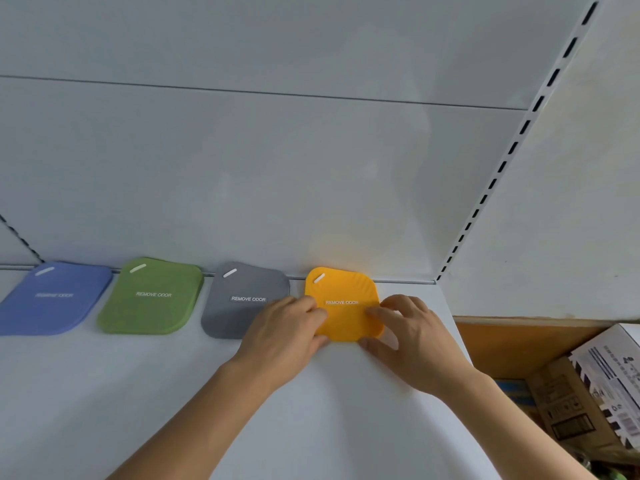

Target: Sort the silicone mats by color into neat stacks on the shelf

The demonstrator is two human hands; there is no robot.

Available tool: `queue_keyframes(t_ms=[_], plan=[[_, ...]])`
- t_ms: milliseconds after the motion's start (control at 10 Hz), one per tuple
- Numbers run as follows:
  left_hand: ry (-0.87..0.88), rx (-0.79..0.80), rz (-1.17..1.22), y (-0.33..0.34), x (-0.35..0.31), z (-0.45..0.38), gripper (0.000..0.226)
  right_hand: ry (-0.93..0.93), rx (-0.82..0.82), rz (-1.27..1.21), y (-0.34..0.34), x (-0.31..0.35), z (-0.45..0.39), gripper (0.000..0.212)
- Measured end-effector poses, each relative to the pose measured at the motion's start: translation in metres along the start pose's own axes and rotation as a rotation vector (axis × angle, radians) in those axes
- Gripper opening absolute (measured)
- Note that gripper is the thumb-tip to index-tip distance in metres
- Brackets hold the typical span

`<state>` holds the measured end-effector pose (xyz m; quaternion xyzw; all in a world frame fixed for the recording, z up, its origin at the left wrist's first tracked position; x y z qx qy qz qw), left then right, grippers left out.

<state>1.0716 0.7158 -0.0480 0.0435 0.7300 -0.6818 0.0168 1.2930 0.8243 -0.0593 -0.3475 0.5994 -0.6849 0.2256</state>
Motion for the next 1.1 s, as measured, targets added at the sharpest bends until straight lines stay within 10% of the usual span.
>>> queue_keyframes(t_ms=[1100], plan=[[0.042, -0.157, 0.075, 0.003, -0.007, 0.016, 0.028, 0.1, 0.082, 0.039, 0.003, 0.019, 0.025, 0.074]])
Point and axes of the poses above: each hand's wrist, its own z-axis away from the middle knuckle, its own y-axis out of the palm, x = y × z, the point moved 1 cm from there along -z, towards the middle knuckle, and after that the axes turned 10 degrees about x, right-handed, at the moved point
